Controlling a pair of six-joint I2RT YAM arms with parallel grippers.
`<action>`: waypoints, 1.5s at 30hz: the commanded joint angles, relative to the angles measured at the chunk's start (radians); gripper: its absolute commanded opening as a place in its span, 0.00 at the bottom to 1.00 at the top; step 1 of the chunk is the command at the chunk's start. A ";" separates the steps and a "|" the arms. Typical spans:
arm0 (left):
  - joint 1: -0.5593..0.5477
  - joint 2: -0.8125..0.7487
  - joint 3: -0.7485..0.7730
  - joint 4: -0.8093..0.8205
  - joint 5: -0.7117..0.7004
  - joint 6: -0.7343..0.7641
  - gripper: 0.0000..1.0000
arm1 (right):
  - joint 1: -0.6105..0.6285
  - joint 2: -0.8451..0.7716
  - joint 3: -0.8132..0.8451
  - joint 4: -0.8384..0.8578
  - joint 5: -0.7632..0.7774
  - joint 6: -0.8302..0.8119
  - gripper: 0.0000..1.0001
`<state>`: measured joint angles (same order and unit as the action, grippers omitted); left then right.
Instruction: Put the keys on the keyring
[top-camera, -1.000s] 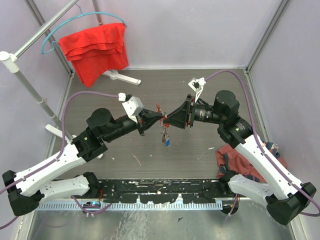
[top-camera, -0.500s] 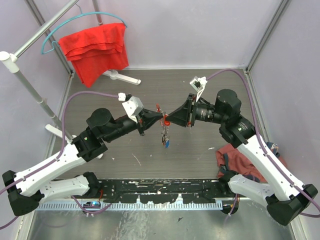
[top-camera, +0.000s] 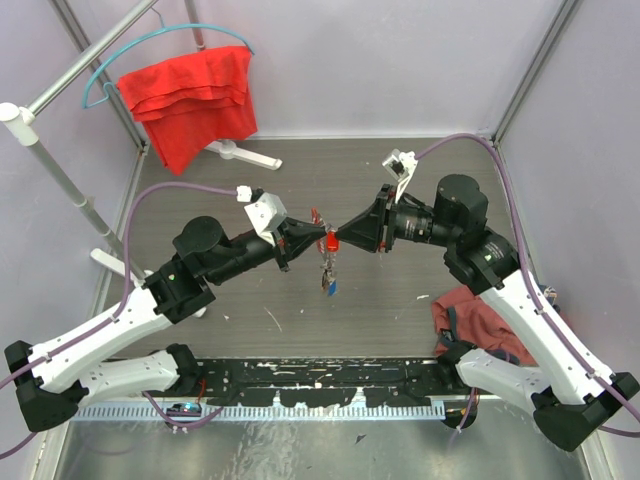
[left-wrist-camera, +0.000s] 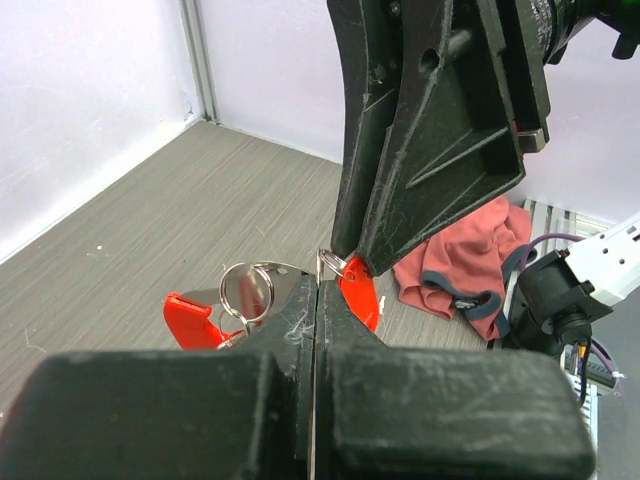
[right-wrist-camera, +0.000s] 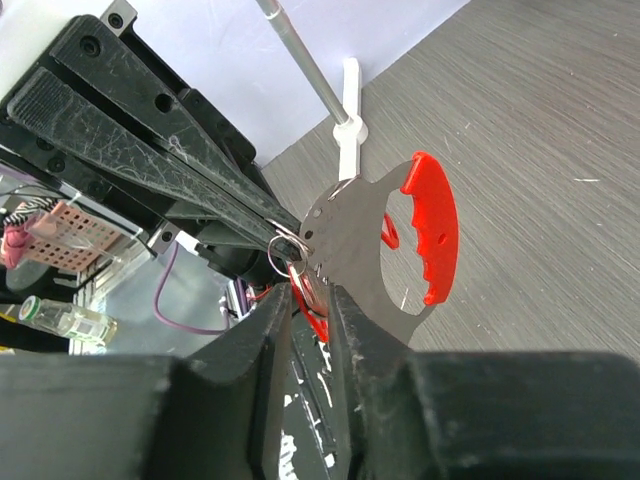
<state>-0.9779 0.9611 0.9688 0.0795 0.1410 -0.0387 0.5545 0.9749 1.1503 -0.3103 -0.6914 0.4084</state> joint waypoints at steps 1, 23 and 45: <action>-0.001 -0.005 0.039 0.060 0.005 -0.006 0.00 | 0.006 -0.014 0.045 0.005 0.000 -0.033 0.35; -0.001 0.001 0.044 0.062 0.006 -0.009 0.00 | 0.006 0.006 -0.020 0.044 -0.059 -0.042 0.35; 0.000 -0.010 0.031 0.057 0.019 -0.008 0.00 | 0.005 -0.003 0.095 -0.099 0.022 -0.142 0.11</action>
<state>-0.9779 0.9730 0.9688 0.0795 0.1448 -0.0391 0.5545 0.9836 1.1782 -0.3847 -0.6937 0.3164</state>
